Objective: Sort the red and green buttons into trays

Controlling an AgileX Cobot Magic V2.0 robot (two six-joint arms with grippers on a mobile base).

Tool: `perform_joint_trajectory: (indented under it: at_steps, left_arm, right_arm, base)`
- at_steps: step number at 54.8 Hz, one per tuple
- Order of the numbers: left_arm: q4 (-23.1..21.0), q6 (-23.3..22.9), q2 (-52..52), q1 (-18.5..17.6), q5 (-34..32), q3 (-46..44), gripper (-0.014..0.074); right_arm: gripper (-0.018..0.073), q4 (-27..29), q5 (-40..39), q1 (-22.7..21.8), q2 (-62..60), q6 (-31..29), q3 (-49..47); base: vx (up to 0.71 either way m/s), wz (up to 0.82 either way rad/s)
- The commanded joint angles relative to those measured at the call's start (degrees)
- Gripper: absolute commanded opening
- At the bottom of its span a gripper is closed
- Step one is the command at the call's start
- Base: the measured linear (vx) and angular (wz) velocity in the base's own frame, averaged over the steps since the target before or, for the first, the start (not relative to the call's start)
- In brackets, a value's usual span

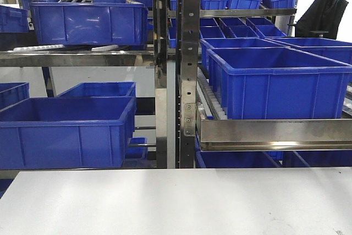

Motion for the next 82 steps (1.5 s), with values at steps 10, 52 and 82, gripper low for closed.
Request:
perform_joint_trajectory:
  at_steps: [10,52,82]
  left_arm:
    - [-0.56,-2.01,-0.77,-0.5,-20.67,-2.56,0.0007]
    - [-0.11,1.41,15.59,-0.5,3.98,-13.37,0.0385]
    - [3.12,4.15,40.84,-0.5,-7.16,-11.77,0.0613]
  right_arm:
    - [-0.0009,-0.41,-18.85,-0.29,-0.5,-0.57,0.67]
    - [0.0034,-0.62,-4.37,-0.29,22.49,-0.57,-14.61]
    - [0.0396,-0.45,-11.09,-0.29,36.44,-0.57,-14.61]
  base:
    - [0.0,0.0]
    - [0.0,0.0]
    - [0.0,0.0]
